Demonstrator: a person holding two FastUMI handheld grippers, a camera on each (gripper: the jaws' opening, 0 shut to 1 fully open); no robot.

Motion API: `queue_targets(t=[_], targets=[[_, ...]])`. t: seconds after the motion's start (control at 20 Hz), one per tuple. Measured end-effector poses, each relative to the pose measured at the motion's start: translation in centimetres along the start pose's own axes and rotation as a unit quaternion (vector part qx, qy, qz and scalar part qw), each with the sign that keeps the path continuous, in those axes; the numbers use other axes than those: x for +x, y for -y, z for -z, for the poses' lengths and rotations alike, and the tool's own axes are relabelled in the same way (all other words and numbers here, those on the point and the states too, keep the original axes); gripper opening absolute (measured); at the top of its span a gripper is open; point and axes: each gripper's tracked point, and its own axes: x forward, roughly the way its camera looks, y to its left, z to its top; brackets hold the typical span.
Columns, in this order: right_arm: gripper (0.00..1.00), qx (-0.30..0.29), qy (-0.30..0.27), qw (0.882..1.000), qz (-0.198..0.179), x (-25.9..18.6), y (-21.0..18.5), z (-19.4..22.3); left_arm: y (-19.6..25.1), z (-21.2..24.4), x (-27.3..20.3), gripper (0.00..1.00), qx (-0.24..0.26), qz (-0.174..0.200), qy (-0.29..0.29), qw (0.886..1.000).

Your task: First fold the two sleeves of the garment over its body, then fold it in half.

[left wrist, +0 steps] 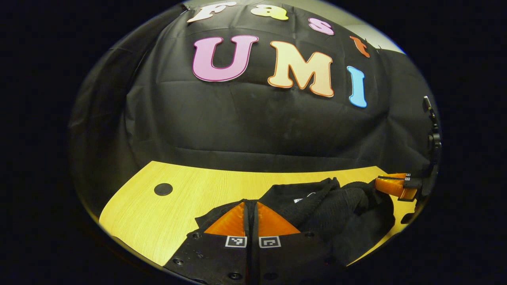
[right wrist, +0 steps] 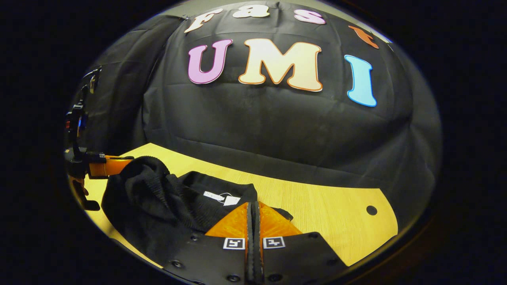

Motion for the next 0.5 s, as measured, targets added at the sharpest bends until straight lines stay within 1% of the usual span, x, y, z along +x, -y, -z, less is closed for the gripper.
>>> queue_targets(t=[0.1, 0.15, 0.2, 0.25, 0.3, 0.35, 0.4, 0.45, 0.5], targets=[[0.05, 0.003, -0.001, 1.0, 0.001, 0.3, -0.2, 0.1, -0.2, 0.3, 0.4, 0.0, 0.002, -0.009, -0.003, 1.0], [0.14, 0.007, 0.002, 1.0, -0.002, 0.2, -0.2, 0.0, -0.1, 0.4, 0.5, 0.0, -0.001, -0.009, -0.002, 1.0], [0.17, 0.014, 0.004, 1.0, -0.008, 0.3, -0.6, -0.3, 0.1, 0.3, 0.7, 0.01, -0.003, -0.008, -0.001, 1.0], [0.27, 0.017, 0.007, 1.0, -0.009, 0.1, -0.4, -0.5, 0.3, 0.3, 0.8, 0.06, -0.005, -0.008, 0.002, 1.0], [0.31, 0.018, 0.01, 1.0, -0.014, 0.0, -0.5, -0.8, 0.4, 0.1, 0.7, 0.07, -0.006, -0.008, 0.006, 1.0], [0.45, 0.019, 0.011, 1.0, -0.014, -0.1, -0.6, -0.8, 0.4, -0.3, 0.7, 0.09, -0.007, -0.008, 0.012, 1.0], [0.55, 0.017, 0.012, 1.0, -0.011, -0.2, -0.4, -0.8, 0.5, -0.9, 0.5, 0.14, -0.007, -0.008, 0.02, 1.0], [0.66, 0.014, 0.013, 1.0, -0.009, -0.4, -0.5, -0.9, 0.6, -1.5, 0.5, 0.33, -0.006, -0.008, 0.03, 0.999], [0.76, 0.01, 0.013, 1.0, -0.004, -0.1, 0.0, -1.1, 0.4, -2.2, 0.3, 0.52, -0.001, -0.016, 0.039, 0.999]])
